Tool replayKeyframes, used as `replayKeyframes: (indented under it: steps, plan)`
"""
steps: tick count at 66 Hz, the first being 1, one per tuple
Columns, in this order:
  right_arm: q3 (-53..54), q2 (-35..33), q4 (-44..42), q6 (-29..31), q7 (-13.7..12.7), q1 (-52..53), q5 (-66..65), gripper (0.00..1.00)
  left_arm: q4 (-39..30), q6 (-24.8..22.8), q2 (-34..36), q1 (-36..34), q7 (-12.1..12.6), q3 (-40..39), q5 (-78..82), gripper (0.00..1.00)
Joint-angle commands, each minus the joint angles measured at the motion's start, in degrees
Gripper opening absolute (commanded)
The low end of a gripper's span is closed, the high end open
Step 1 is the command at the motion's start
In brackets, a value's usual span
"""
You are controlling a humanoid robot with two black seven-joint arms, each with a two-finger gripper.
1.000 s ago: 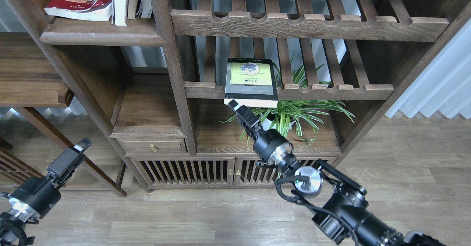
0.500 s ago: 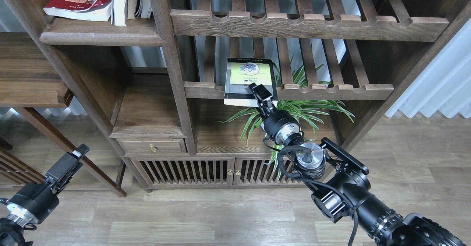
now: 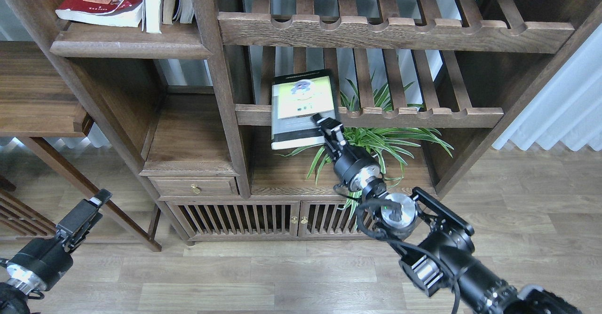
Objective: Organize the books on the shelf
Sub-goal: 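Lower the green-covered book and grasp it with the left gripper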
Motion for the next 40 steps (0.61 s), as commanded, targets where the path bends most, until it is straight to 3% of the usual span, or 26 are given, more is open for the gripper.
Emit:
replayKeyframes:
  steps: [1,8,18,25,30,34,40]
  plan:
    - [-3.2,-1.6,7.4,6.2,-3.4,-4.7,-0.9,0.05,0.7,0.0,-0.2,0.7,-0.1,0.5,-0.1,1.00]
    - [-6.0,-4.6,8.9,12.3,-3.8,-6.9,-0.9,0.05,0.9,0.0,-2.4,-0.1,-0.1,1.1,-0.1,1.00]
    - [-10.7,-7.4,8.9,12.3,-5.0,-10.3,-2.8,0.05,0.8,0.0,-4.5,-1.4,-0.2,3.0,-5.6,1.00]
    - [-9.4,-7.3,8.1,12.3,-10.8,-16.7,-7.6,0.05,-0.5,0.0,-3.2,-1.2,-1.3,8.8,-20.2,1.00]
    - [-8.0,-7.0,6.5,12.3,-12.8,-19.1,-9.1,0.05,-1.6,0.0,-0.6,-0.5,-2.4,11.0,-26.4,1.00]
    - [-6.5,-6.2,4.8,12.3,-13.7,-20.5,-10.0,0.05,-3.7,0.0,3.9,0.4,-5.1,14.8,-30.2,1.00]
    - [-5.7,-4.3,3.5,12.3,-14.7,-21.4,-10.6,0.05,-7.8,0.0,9.8,0.8,-12.8,19.6,-31.6,1.00]
